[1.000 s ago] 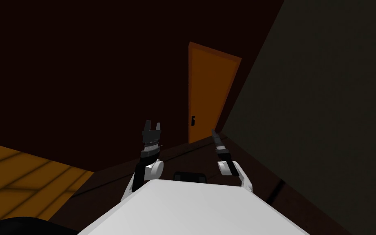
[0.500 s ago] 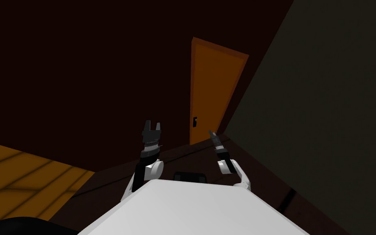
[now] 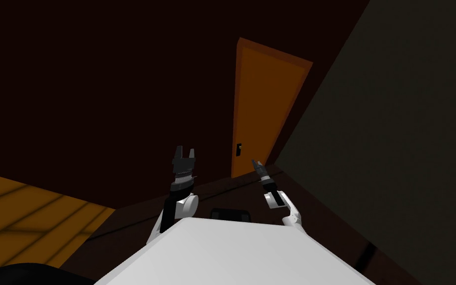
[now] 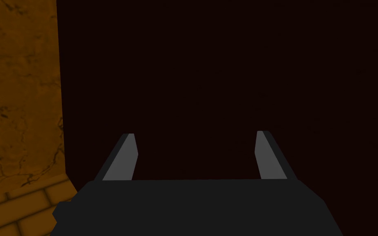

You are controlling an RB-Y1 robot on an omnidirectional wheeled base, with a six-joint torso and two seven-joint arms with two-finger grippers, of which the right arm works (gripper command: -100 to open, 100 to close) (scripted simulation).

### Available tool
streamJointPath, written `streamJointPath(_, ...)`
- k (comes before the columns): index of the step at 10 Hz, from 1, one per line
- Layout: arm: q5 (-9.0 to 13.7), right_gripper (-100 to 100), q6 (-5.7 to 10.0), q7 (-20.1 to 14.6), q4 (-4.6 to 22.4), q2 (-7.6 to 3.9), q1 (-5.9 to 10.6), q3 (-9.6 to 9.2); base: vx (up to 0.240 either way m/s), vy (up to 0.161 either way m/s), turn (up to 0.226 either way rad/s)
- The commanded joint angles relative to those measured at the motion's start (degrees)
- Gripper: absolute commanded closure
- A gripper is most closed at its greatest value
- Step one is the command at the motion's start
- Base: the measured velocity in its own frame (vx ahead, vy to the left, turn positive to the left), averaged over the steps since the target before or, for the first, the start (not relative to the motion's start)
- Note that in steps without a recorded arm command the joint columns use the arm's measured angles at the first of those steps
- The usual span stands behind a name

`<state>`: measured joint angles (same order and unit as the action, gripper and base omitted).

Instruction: Pull the door open

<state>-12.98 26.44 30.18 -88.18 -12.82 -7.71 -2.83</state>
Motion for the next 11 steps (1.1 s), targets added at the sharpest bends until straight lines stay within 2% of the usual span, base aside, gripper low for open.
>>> streamJointPath(1, -1.0, -100, 0.21, 1.9, 1.9, -0.55, 0.7, 0.01, 0.091, 0.007, 0.054)
streamJointPath(11, -6.3, -100, 0.84, 11.3, 13.4, -3.79, 6.49, 0.34, 0.1, 0.02, 0.041)
